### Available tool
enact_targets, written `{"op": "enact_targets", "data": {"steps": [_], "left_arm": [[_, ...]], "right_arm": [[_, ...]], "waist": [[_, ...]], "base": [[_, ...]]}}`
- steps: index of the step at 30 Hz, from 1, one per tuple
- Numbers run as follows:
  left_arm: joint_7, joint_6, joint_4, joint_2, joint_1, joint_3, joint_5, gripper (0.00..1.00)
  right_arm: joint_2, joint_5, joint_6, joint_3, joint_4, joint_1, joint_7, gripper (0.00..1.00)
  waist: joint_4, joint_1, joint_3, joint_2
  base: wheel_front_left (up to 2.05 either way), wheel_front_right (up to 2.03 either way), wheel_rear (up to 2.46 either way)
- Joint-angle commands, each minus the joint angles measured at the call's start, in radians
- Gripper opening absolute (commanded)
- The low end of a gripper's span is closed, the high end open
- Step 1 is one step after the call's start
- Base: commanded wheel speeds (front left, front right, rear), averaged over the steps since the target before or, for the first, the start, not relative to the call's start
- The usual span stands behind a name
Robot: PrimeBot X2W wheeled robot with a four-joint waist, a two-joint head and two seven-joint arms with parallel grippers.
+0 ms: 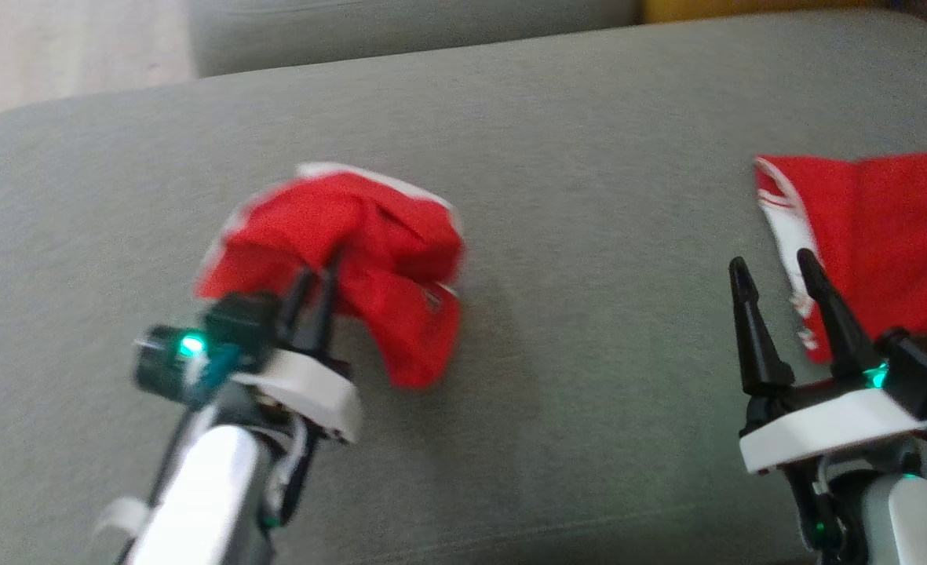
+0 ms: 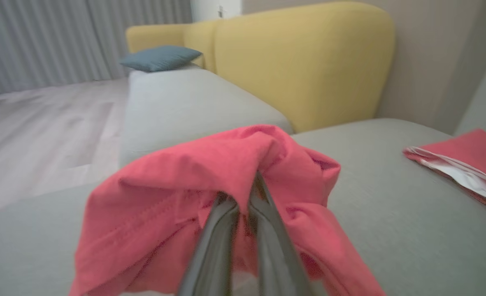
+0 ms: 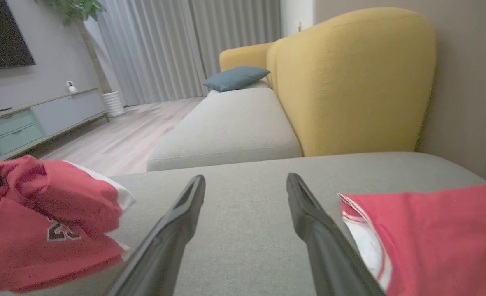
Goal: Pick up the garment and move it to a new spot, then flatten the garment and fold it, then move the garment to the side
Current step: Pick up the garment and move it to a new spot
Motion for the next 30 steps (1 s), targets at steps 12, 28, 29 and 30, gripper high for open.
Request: {"op": "enact_targets", "data": {"steps": [12,28,29,30], "left_arm": [[0.033,-0.062,0.252,-0.060,-0.065,-0.091,-0.009,0.00],[-0.149,0.048,0.107,-0.025,0.063,-0.001,-0.030,1.00],[-0.156,0.058,0.093,-0.019,0.073,0.012,-0.033,1.00],[-0.161,0.068,0.078,-0.011,0.081,0.026,-0.032,1.00]], "right_arm": [[0.003,0.048,0.003,0.042,0.034,-0.031,-0.053,1.00],[0.004,0.006,0.003,0.015,0.030,-0.005,-0.024,1.00],[0.004,0.003,0.003,0.013,0.027,0.000,-0.019,1.00],[0.004,-0.002,0.003,0.012,0.023,0.002,-0.014,1.00]], "waist": [[-0.220,0.0000,0.063,-0.0001],[-0.033,0.0000,-0.033,-0.0001],[-0.020,0.0000,-0.040,-0.0001],[-0.008,0.0000,-0.045,-0.0001]], "base": [[0.00,0.00,0.00],[0.00,0.00,0.00],[0.00,0.00,0.00],[0.00,0.00,0.00]]}}
